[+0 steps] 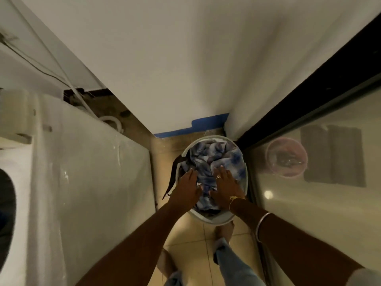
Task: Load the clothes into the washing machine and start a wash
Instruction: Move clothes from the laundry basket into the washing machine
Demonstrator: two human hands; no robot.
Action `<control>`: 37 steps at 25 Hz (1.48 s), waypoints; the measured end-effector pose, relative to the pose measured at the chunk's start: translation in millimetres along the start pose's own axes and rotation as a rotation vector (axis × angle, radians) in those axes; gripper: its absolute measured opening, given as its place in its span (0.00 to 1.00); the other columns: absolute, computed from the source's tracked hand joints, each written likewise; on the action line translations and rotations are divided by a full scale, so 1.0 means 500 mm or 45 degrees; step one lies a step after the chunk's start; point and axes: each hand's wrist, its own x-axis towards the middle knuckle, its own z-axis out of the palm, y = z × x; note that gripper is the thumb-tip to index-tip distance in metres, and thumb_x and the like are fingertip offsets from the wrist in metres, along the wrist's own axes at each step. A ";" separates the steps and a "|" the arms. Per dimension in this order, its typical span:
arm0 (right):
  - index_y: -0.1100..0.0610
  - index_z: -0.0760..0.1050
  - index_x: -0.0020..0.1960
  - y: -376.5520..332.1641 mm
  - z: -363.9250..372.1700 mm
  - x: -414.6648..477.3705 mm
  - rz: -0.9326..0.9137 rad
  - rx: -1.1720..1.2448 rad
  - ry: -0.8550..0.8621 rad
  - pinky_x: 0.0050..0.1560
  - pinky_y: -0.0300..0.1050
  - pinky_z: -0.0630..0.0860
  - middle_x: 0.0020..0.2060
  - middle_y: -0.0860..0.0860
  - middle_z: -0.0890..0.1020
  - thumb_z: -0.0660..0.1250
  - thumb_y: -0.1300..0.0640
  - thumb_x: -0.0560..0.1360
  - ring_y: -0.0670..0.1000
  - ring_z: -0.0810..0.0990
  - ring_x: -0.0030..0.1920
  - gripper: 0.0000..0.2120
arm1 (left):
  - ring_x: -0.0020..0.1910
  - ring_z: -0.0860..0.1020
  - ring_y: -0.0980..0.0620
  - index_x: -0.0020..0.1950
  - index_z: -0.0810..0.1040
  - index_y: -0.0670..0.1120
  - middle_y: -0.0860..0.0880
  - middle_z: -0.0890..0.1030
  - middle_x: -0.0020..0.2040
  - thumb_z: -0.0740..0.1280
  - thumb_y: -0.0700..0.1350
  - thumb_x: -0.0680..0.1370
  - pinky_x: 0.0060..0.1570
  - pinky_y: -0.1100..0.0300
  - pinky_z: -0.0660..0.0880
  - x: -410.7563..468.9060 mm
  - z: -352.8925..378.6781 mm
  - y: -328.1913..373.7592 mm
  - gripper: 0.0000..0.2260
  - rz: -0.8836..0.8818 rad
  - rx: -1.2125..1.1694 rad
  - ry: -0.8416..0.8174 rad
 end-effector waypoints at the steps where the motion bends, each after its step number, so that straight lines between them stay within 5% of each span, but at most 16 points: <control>1: 0.49 0.38 0.79 0.008 0.024 0.031 0.020 0.005 -0.001 0.73 0.65 0.57 0.79 0.54 0.41 0.63 0.39 0.76 0.59 0.43 0.78 0.44 | 0.77 0.60 0.43 0.79 0.57 0.43 0.42 0.60 0.78 0.63 0.50 0.81 0.75 0.51 0.62 0.025 0.025 -0.019 0.29 -0.033 -0.025 -0.027; 7: 0.39 0.35 0.76 0.031 0.169 0.195 0.232 -0.004 -0.095 0.65 0.71 0.62 0.77 0.58 0.35 0.69 0.32 0.67 0.68 0.43 0.76 0.53 | 0.75 0.62 0.42 0.80 0.54 0.44 0.43 0.61 0.77 0.68 0.54 0.77 0.72 0.46 0.65 0.123 0.136 -0.120 0.37 -0.065 -0.114 -0.018; 12: 0.52 0.69 0.69 0.010 0.176 0.214 0.117 -0.032 0.167 0.58 0.55 0.76 0.66 0.59 0.71 0.63 0.56 0.78 0.61 0.75 0.61 0.20 | 0.75 0.64 0.44 0.80 0.52 0.46 0.44 0.60 0.77 0.74 0.47 0.74 0.74 0.51 0.63 0.098 0.144 -0.148 0.41 -0.035 -0.251 0.003; 17: 0.57 0.74 0.65 -0.084 0.031 0.038 -0.084 0.470 0.487 0.60 0.48 0.73 0.60 0.57 0.78 0.67 0.59 0.70 0.59 0.77 0.59 0.23 | 0.77 0.58 0.45 0.80 0.38 0.53 0.45 0.51 0.80 0.78 0.53 0.67 0.73 0.48 0.65 -0.018 0.035 -0.097 0.57 0.068 -0.281 0.012; 20: 0.58 0.77 0.56 -0.185 -0.094 -0.100 -0.217 0.714 0.692 0.50 0.39 0.73 0.46 0.53 0.83 0.64 0.56 0.66 0.53 0.81 0.48 0.19 | 0.79 0.54 0.53 0.81 0.43 0.50 0.48 0.54 0.80 0.81 0.59 0.61 0.76 0.53 0.58 -0.091 -0.073 -0.029 0.61 0.152 -0.509 0.207; 24: 0.55 0.71 0.45 -0.333 -0.262 -0.257 -0.522 0.998 0.916 0.38 0.25 0.68 0.33 0.42 0.74 0.65 0.63 0.66 0.35 0.76 0.36 0.08 | 0.66 0.74 0.61 0.74 0.59 0.62 0.59 0.73 0.69 0.83 0.47 0.60 0.62 0.61 0.75 -0.216 -0.245 0.086 0.50 0.166 -0.829 0.352; 28: 0.63 0.70 0.52 -0.483 -0.392 -0.378 -0.833 1.089 1.083 0.44 0.30 0.73 0.42 0.47 0.77 0.70 0.65 0.66 0.37 0.78 0.42 0.16 | 0.54 0.81 0.58 0.65 0.71 0.57 0.58 0.82 0.56 0.78 0.36 0.68 0.55 0.55 0.79 -0.348 -0.430 0.136 0.31 0.219 -1.020 0.571; 31: 0.68 0.67 0.64 -0.574 -0.426 -0.459 -1.043 0.932 1.256 0.61 0.37 0.71 0.58 0.50 0.75 0.75 0.61 0.66 0.43 0.74 0.60 0.31 | 0.52 0.82 0.58 0.62 0.76 0.50 0.58 0.84 0.49 0.65 0.39 0.80 0.50 0.63 0.78 -0.455 -0.559 0.147 0.12 0.284 -1.204 0.833; 34: 0.71 0.56 0.72 -0.599 -0.380 -0.478 -1.085 0.704 1.377 0.72 0.55 0.63 0.71 0.63 0.64 0.83 0.54 0.59 0.60 0.64 0.73 0.53 | 0.56 0.80 0.55 0.66 0.73 0.41 0.47 0.82 0.59 0.68 0.43 0.76 0.55 0.64 0.77 -0.576 -0.658 0.127 0.19 0.387 -1.280 1.120; 37: 0.52 0.45 0.79 -0.642 -0.308 -0.475 -0.893 0.802 0.888 0.70 0.56 0.67 0.75 0.53 0.62 0.82 0.48 0.61 0.53 0.66 0.73 0.60 | 0.48 0.81 0.61 0.67 0.70 0.35 0.42 0.79 0.59 0.67 0.35 0.69 0.46 0.70 0.77 -0.687 -0.727 0.054 0.25 0.348 -1.551 1.353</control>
